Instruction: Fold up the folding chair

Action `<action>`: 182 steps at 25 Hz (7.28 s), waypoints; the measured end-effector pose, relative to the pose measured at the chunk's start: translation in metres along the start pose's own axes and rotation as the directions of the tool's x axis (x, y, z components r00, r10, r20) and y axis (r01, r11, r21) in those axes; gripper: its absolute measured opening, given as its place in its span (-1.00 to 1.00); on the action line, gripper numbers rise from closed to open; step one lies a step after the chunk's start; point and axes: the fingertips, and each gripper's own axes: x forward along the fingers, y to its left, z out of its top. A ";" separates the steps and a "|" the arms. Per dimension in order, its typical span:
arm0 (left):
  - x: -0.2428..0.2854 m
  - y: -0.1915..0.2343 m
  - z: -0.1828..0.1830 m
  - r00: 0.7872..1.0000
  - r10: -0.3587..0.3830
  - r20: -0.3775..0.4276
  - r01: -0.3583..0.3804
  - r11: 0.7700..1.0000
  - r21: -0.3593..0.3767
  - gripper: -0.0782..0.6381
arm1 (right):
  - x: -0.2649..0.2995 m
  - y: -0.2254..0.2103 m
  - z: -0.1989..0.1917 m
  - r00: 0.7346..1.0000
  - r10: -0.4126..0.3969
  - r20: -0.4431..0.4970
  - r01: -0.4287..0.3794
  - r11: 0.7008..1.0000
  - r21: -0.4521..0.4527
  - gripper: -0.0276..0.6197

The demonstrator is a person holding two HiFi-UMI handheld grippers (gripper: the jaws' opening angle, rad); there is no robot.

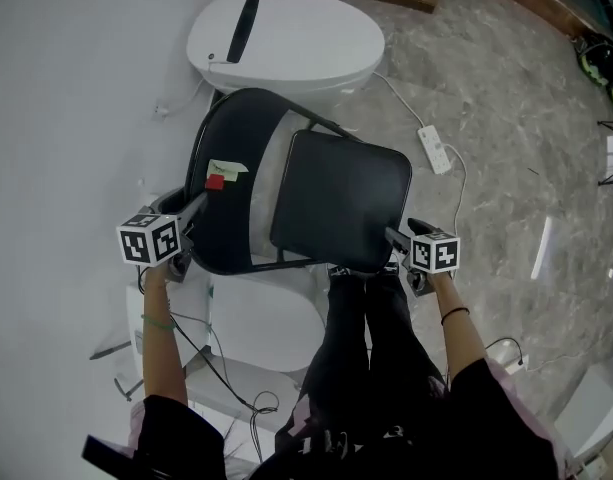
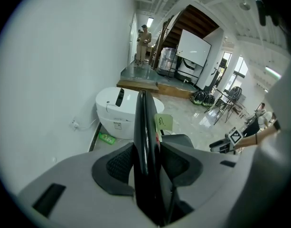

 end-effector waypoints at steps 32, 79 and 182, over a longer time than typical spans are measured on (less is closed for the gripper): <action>0.010 0.003 0.001 0.993 0.022 0.120 -0.029 0.998 0.054 -0.31 | 0.155 -0.096 -0.085 0.887 0.460 -0.046 -0.434 0.862 0.261 0.15; -0.167 -0.064 0.106 0.961 0.019 0.275 -0.024 1.000 0.014 -0.42 | 0.079 0.331 0.115 0.862 0.475 -0.175 -0.475 0.879 0.048 -0.25; -0.278 0.395 0.122 0.860 0.478 0.180 -0.432 0.869 -0.242 -0.25 | 0.374 0.676 0.225 0.633 0.580 -0.513 -0.641 0.764 0.073 -0.70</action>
